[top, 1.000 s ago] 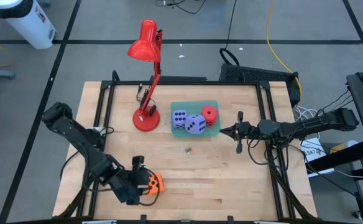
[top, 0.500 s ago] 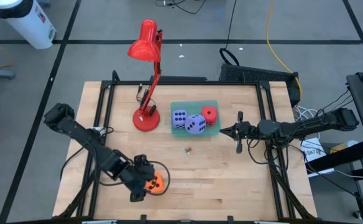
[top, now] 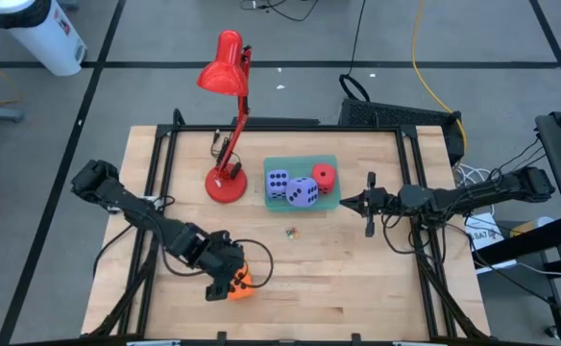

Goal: Pick & Place Dice
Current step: Put the large orange die into the blue bin

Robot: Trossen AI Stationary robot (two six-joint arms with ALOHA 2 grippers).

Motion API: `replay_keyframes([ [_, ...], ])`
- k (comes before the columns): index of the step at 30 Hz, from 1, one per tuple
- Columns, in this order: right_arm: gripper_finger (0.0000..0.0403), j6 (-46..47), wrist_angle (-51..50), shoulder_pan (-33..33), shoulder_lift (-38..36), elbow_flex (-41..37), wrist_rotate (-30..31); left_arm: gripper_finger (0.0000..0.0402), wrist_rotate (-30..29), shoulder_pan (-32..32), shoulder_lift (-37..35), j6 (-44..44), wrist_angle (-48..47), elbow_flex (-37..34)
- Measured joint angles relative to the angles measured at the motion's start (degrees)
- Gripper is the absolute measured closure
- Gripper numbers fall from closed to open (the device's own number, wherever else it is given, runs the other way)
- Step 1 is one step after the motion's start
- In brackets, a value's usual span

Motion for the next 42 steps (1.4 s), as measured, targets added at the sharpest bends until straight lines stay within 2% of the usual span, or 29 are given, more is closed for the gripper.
replay_keyframes([
  [3, 0.0403, 0.0, -0.1, 0.0, 0.0, 0.0, 0.0, 0.0004, 2.9, 1.1, 2.3, 0.7, 0.2, 0.0],
  [11, 0.0403, 0.4, -0.6, 0.0, 0.0, 0.0, 0.0, 0.0011, 10.1, 2.9, 7.4, 1.8, 3.3, 0.0],
  [17, 0.0403, 0.4, -0.6, 0.0, 0.0, 0.0, 0.0, 0.0011, 11.9, 3.0, 7.6, 0.3, 4.4, 0.0],
  [20, 0.0403, 0.4, -0.6, 0.0, 0.0, 0.0, 0.0, 0.0011, 11.3, 3.0, 7.0, -1.2, 5.5, -0.1],
  [26, 0.0403, 0.4, -0.9, 0.0, 0.0, 0.0, 0.0, 0.0011, 6.6, 2.5, 7.3, -4.6, 6.5, -0.1],
  [30, 0.0403, 0.6, -0.8, 0.0, 0.0, 0.0, 0.0, 0.0011, 3.3, 2.7, 7.4, -11.0, 5.0, -0.1],
  [34, 0.0403, 1.5, -0.6, 0.0, 0.0, 0.0, 0.0, 0.0011, 2.3, 2.7, 7.4, -10.4, 6.1, -0.1],
  [42, 0.0403, 1.4, -0.6, 0.0, 0.0, 0.0, 0.0, 0.0011, 4.7, 2.7, 7.4, -7.4, 14.3, -0.1],
])
